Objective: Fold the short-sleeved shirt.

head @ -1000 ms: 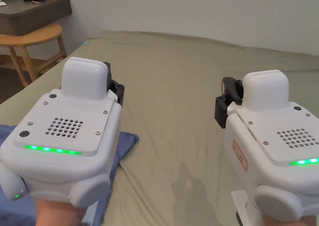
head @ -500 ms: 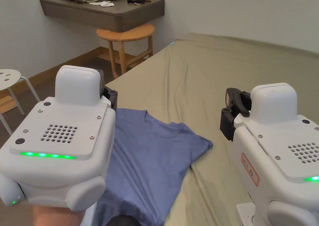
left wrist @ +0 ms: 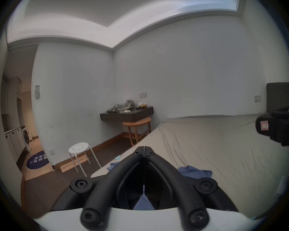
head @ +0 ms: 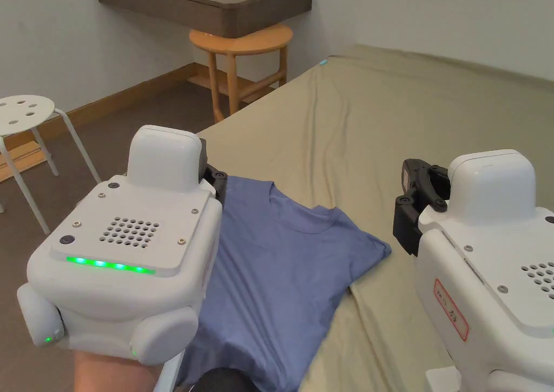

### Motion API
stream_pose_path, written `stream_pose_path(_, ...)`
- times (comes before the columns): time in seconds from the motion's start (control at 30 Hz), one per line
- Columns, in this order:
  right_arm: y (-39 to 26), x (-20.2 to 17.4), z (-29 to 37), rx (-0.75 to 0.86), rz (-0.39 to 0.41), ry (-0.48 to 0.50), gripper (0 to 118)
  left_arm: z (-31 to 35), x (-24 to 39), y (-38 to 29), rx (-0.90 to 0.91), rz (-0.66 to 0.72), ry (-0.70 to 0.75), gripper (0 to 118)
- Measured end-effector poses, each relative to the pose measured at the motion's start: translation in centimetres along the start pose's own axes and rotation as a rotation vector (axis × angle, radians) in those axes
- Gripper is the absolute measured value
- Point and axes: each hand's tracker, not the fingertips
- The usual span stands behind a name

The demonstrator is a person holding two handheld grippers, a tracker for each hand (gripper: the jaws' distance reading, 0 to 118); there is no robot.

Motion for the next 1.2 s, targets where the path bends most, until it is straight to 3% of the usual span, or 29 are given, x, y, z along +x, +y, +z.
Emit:
stream_pose_path(0.2,-1.6,0.6,-1.8,-0.064,0.028,-0.010,0,-6.9,-0.2,-5.1,-0.256,0.093,-0.075,0)
stream_pose_path(0.4,-3.5,2.0,-4.0,-0.138,0.050,-0.025,0,-16.5,0.1,-12.4,-0.550,0.062,-0.163,0)
stream_pose_path(0.57,-4.7,3.5,-5.5,-0.187,0.047,-0.057,0,-23.1,-0.1,-17.9,-0.743,0.124,-0.130,0)
stream_pose_path(0.6,-5.0,3.8,-5.7,-0.196,0.044,-0.062,0,-24.1,-0.1,-18.7,-0.765,0.117,-0.123,4)
stream_pose_path(0.63,-5.2,4.0,-5.9,-0.205,0.040,-0.067,0,-25.0,-0.1,-19.5,-0.787,0.088,-0.104,22)
stream_pose_path(0.7,-5.5,4.4,-6.1,-0.217,0.040,-0.077,0,-26.1,-0.1,-20.8,-0.809,0.074,-0.097,75)
stream_pose_path(0.73,-5.7,4.6,-6.2,-0.223,0.042,-0.084,0,-26.7,-0.1,-21.4,-0.832,0.077,-0.069,86)
stream_pose_path(0.8,-6.0,4.8,-6.4,-0.232,0.044,-0.093,0,-26.7,-0.6,-21.4,-0.816,0.101,0.003,91)
stream_pose_path(0.83,-6.2,4.9,-6.4,-0.238,0.042,-0.096,0,-26.9,-1.0,-21.4,-0.820,0.131,-0.013,106)
stream_pose_path(0.93,-6.7,5.2,-6.8,-0.255,0.026,-0.099,0,-27.5,-1.7,-22.2,-0.864,0.186,-0.042,114)
stream_pose_path(1.0,-7.0,5.1,-7.0,-0.265,0.015,-0.097,0,-27.4,-1.3,-22.2,-0.839,0.151,-0.030,118)
stream_pose_path(1.13,-7.2,4.7,-7.0,-0.273,0.017,-0.089,0,-27.1,-1.0,-21.5,-0.846,0.150,-0.037,117)
stream_pose_path(1.2,-7.1,4.5,-6.9,-0.272,0.021,-0.081,0,-27.0,-1.1,-21.0,-0.854,0.150,-0.048,109)
